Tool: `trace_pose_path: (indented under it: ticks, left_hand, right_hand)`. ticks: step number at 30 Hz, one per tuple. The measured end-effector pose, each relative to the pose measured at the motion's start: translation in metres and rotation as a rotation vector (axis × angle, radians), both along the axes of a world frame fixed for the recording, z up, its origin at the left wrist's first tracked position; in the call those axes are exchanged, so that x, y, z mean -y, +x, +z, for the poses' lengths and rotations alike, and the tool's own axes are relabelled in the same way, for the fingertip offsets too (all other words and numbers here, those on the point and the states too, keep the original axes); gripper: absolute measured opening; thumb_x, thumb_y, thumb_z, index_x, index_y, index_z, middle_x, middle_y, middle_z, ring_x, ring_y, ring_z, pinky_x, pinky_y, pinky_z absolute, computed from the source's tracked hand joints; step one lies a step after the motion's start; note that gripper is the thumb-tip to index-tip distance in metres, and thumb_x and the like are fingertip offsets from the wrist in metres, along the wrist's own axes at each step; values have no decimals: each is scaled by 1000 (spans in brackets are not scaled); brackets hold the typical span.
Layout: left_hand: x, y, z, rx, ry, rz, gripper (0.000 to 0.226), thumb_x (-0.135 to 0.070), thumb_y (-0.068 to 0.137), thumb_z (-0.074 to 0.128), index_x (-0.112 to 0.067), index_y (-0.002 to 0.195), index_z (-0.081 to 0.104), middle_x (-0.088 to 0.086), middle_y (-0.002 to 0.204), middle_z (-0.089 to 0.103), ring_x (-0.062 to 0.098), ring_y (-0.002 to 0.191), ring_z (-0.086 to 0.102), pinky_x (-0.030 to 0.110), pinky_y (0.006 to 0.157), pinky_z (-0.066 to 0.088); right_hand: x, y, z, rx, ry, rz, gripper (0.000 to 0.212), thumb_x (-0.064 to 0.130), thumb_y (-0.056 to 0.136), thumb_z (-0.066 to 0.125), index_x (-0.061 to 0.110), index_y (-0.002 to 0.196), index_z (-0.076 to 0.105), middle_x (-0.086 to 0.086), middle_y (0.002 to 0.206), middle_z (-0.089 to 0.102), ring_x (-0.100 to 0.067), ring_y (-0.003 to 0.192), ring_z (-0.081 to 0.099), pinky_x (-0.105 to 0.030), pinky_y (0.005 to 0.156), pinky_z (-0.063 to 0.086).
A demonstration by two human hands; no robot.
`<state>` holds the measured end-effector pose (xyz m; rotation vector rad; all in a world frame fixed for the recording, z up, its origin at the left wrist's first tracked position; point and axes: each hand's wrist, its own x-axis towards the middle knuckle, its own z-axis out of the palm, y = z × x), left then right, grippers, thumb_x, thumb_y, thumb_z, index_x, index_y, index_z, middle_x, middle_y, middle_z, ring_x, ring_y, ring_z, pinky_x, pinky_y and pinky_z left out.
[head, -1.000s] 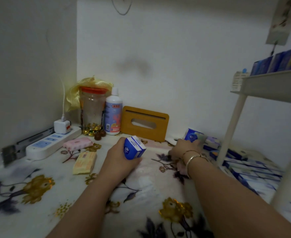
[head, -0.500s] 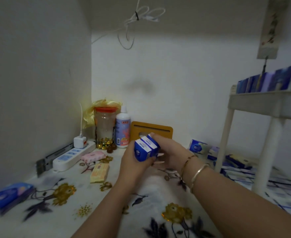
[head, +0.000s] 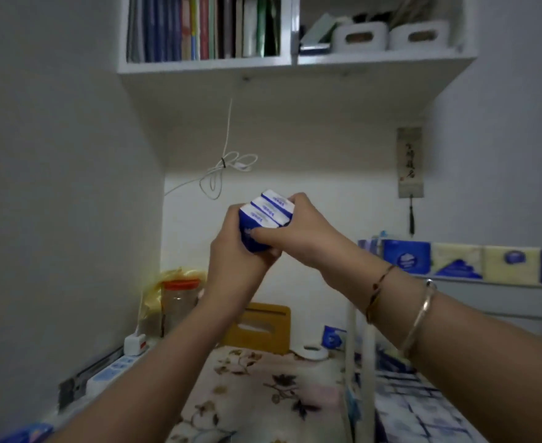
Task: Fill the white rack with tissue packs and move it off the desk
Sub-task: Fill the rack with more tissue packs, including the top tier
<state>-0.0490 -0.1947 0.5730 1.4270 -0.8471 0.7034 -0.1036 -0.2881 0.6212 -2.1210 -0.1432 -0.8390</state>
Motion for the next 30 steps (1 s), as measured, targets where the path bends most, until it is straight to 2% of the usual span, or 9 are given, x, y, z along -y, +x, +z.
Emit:
trace_pose_path:
  ticks: [5, 8, 11, 13, 17, 20, 24, 26, 30]
  left_hand:
    - [45, -60, 50, 81, 119, -276, 59, -7, 72, 77, -25, 121, 50, -10, 112, 65, 1, 97, 64, 23, 83, 54]
    - [76, -88, 66, 145, 274, -362, 66, -8, 79, 73, -27, 135, 44, -13, 122, 60, -7, 97, 62, 11, 77, 51]
    - [111, -110, 77, 191, 437, -339, 70, -15, 84, 67, -30, 144, 35, -11, 145, 43, 2, 123, 49, 16, 90, 43]
    - [135, -122, 81, 205, 517, -305, 63, -22, 86, 65, -29, 143, 37, -8, 146, 43, 10, 131, 44, 23, 97, 38]
    - [172, -139, 77, 251, 686, -304, 45, -51, 86, 59, -29, 125, 59, -12, 125, 61, 7, 116, 56, 28, 98, 46]
    - [190, -144, 69, 311, 843, -234, 53, -61, 83, 56, -31, 128, 57, -13, 131, 57, 6, 120, 51, 27, 99, 43]
    - [201, -142, 60, 365, 1023, -142, 52, -55, 86, 57, -33, 133, 50, -11, 133, 55, 8, 114, 54, 31, 96, 48]
    - [204, -140, 56, 418, 1065, -76, 48, -50, 89, 56, -34, 134, 48, -9, 128, 58, 7, 103, 57, 33, 91, 52]
    - [204, -138, 55, 451, 1061, -28, 46, -37, 93, 56, -33, 137, 46, -7, 130, 58, 9, 109, 56, 36, 91, 52]
  right_hand:
    - [52, -74, 42, 159, 52, -69, 53, 20, 75, 73, 14, 117, 41, 2, 96, 59, -15, 90, 62, -30, 74, 54]
    - [98, -109, 52, 194, 154, -72, 53, 14, 78, 69, 17, 120, 36, -1, 106, 58, -17, 100, 63, -36, 86, 55]
    - [147, -146, 58, 238, 230, -141, 45, 11, 81, 65, 17, 116, 37, -4, 111, 56, -17, 99, 62, -30, 76, 55]
    - [181, -173, 57, 235, 276, -224, 45, 10, 83, 63, 17, 119, 38, -5, 110, 55, -14, 92, 60, -25, 67, 52]
    - [240, -217, 44, 171, 287, -411, 39, 7, 83, 58, 17, 116, 41, -5, 103, 53, -13, 84, 56, -26, 65, 49]
    - [264, -234, 31, 20, 261, -421, 31, 11, 78, 57, 20, 106, 46, -6, 97, 57, -17, 82, 58, -27, 61, 46]
    - [274, -227, 17, -149, 178, -398, 27, 10, 86, 54, 19, 110, 46, -8, 106, 60, -19, 90, 62, -25, 63, 49]
    - [279, -219, 14, -151, 161, -395, 32, 12, 88, 57, 18, 116, 43, -11, 113, 59, -23, 100, 63, -30, 73, 54]
    - [281, -208, 12, -163, 63, -410, 38, 15, 88, 59, 16, 122, 41, -11, 117, 58, -25, 106, 62, -36, 87, 52]
